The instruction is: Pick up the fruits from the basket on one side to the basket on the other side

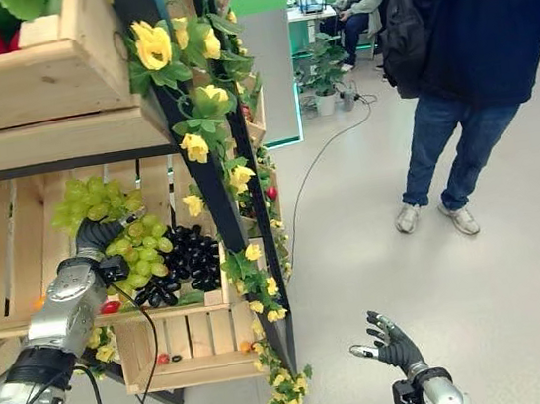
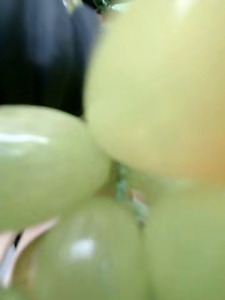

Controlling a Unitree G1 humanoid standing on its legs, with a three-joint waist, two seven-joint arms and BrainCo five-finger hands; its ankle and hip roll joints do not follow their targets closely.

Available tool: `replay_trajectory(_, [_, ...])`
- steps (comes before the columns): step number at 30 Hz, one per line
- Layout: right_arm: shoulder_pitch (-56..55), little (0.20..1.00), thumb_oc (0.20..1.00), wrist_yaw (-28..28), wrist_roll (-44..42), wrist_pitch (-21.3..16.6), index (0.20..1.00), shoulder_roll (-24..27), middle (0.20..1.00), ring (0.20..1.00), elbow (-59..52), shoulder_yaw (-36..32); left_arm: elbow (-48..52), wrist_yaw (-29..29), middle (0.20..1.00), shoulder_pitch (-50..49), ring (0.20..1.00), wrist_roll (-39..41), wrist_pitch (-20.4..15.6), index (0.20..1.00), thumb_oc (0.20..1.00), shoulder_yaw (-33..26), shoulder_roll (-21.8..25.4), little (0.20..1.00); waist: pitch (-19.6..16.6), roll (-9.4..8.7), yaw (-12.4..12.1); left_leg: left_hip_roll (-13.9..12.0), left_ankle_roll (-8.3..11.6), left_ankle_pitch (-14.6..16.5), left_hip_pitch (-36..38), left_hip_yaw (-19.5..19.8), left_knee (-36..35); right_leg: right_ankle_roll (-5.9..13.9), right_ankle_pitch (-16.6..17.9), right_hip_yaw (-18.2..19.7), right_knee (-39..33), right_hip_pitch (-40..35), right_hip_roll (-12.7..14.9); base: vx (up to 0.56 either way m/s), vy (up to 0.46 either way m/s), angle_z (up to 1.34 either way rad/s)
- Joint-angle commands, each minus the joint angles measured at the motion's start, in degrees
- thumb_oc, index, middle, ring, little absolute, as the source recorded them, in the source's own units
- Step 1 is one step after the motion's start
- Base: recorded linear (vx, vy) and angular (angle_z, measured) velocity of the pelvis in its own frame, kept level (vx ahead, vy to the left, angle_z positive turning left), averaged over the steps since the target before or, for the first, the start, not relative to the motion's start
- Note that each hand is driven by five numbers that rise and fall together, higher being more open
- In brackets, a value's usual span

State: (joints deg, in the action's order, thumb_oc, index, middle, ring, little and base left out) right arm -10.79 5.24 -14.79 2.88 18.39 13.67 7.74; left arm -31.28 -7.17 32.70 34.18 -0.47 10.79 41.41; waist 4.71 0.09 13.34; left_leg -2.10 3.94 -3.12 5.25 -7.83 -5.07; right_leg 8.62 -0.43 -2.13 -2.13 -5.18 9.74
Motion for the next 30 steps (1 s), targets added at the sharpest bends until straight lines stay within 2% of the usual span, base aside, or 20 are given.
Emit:
replay_trajectory(1, [1.60, 1.000, 1.000, -0.45, -0.88, -2.97, 1.000, 1.12, 1.000, 1.000, -2.79, 0.80, -5.73, -1.37, 1.000, 9.17, 1.000, -6.69, -1.86, 1.000, 1.000, -0.79, 2.67, 1.000, -0.08, 0.50, -0.31, 3.16, -4.15, 13.71, 5.15, -0.10, 4.69, 1.99, 7.48, -1.03, -1.52, 10.60, -1.83, 0.04, -0.002, -0.06])
replay_trajectory(5, [1.57, 1.000, 1.000, -0.61, -0.90, -3.26, 1.000, 1.26, 1.000, 1.000, -2.82, 1.06, -6.75, -2.03, 1.000, 9.53, 1.000, -10.54, -1.81, 1.000, 1.000, -0.64, 2.81, 1.000, -0.13, 0.51, -0.37, 3.01, -3.99, 13.67, 5.51, -0.21, 4.31, 2.05, 7.27, -1.02, -1.60, 10.21, -1.88, 0.02, -0.003, -0.01])
replay_trajectory(17, [0.98, 1.000, 1.000, -1.37, -0.23, -4.01, 1.000, -0.05, 1.000, 1.000, -2.74, 0.13, 7.34, -6.27, 1.000, -2.79, 1.000, -12.05, -4.45, 1.000, 1.000, -8.81, -2.17, 1.000, -0.43, -0.56, -2.31, 2.58, -3.69, 13.32, 6.77, 0.27, 2.52, 1.97, 6.69, -1.79, -2.08, 8.83, -1.85, 0.00, 0.000, 0.00])
replay_trajectory(18, [0.92, 1.000, 1.000, -1.35, -0.09, -4.13, 1.000, 0.02, 1.000, 1.000, -2.77, -0.16, 8.70, -7.02, 1.000, -3.29, 1.000, -17.33, -3.84, 1.000, 1.000, -9.48, -0.70, 1.000, -0.49, -0.68, -2.62, 2.58, -3.69, 13.35, 6.87, 0.33, 2.50, 1.96, 6.71, -1.80, -2.08, 8.76, -1.85, 0.00, 0.000, 0.00])
replay_trajectory(19, [0.94, 1.000, 1.000, -1.35, -0.08, -4.13, 1.000, 0.01, 1.000, 1.000, -2.76, -0.14, 8.79, -7.05, 1.000, -3.35, 1.000, -17.46, -3.77, 1.000, 1.000, -9.54, -0.73, 1.000, -0.46, -0.70, -2.60, 2.58, -3.68, 13.35, 6.89, 0.33, 2.51, 1.96, 6.70, -1.80, -2.08, 8.73, -1.85, 0.00, 0.000, 0.00])
replay_trajectory(20, [0.87, 1.000, 1.000, -1.30, -0.14, -4.54, 1.000, 0.14, 1.000, 1.000, -2.90, -0.41, 9.50, -9.19, 1.000, -3.67, 1.000, -25.27, -2.92, 1.000, 1.000, -10.16, 1.35, 1.000, -0.42, -0.91, -2.87, 2.59, -3.68, 13.33, 6.82, 0.41, 2.59, 2.00, 6.81, -1.95, -2.01, 8.74, -1.78, 0.00, 0.000, 0.00])
replay_trajectory(21, [0.88, 1.000, 1.000, -1.30, -0.14, -4.55, 1.000, 0.14, 1.000, 1.000, -2.88, -0.39, 9.54, -9.24, 1.000, -3.70, 1.000, -25.37, -2.89, 1.000, 1.000, -10.18, 1.31, 1.000, -0.41, -0.92, -2.85, 2.59, -3.68, 13.33, 6.82, 0.43, 2.60, 2.00, 6.81, -1.96, -2.01, 8.72, -1.78, -0.04, -0.009, 0.00])
replay_trajectory(22, [1.12, 1.000, 1.000, -1.49, -0.11, -4.97, 1.000, 0.67, 1.000, 1.000, -2.85, -0.75, 9.37, -10.96, 1.000, -3.34, 1.000, -34.13, -0.67, 1.000, 1.000, -9.68, 3.76, 1.000, -0.23, -1.05, -2.98, 2.62, -3.67, 13.28, 6.68, 0.41, 2.71, 2.08, 6.92, -2.15, -1.93, 8.73, -1.74, 0.00, 0.000, 0.00])
replay_trajectory(23, [1.11, 1.000, 1.000, -1.48, -0.11, -4.96, 1.000, 0.66, 1.000, 1.000, -2.87, -0.77, 9.38, -10.96, 1.000, -3.32, 1.000, -34.20, -0.65, 1.000, 1.000, -9.67, 3.74, 1.000, -0.22, -1.07, -2.98, 2.63, -3.67, 13.28, 6.68, 0.43, 2.72, 2.08, 6.92, -2.16, -1.93, 8.71, -1.72, -0.03, 0.001, 0.02])
replay_trajectory(27, [0.77, 1.000, 1.000, -0.97, 0.02, -4.87, 1.000, 2.71, 1.000, 1.000, -3.55, -1.59, 6.70, -8.11, 1.000, -0.78, 1.000, -51.41, 3.16, 1.000, 1.000, -6.36, 14.55, 1.000, -0.17, -0.63, -3.06, 2.50, -3.70, 13.76, 7.08, 0.26, 2.91, 2.33, 6.91, -2.56, -1.73, 8.38, -1.88, 0.00, 0.000, 0.00])
replay_trajectory(30, [0.35, 1.000, 1.000, -0.40, 0.08, -4.85, 1.000, 2.93, 1.000, 1.000, -3.97, -1.13, 6.09, -7.42, 1.000, 1.74, 1.000, -56.86, 3.83, 1.000, 1.000, -3.60, 18.42, 1.000, -0.41, -0.88, -3.25, 2.76, -3.72, 13.46, 6.83, 0.32, 3.05, 2.30, 7.25, -2.59, -1.72, 8.56, -1.53, -0.01, -0.003, 0.03])
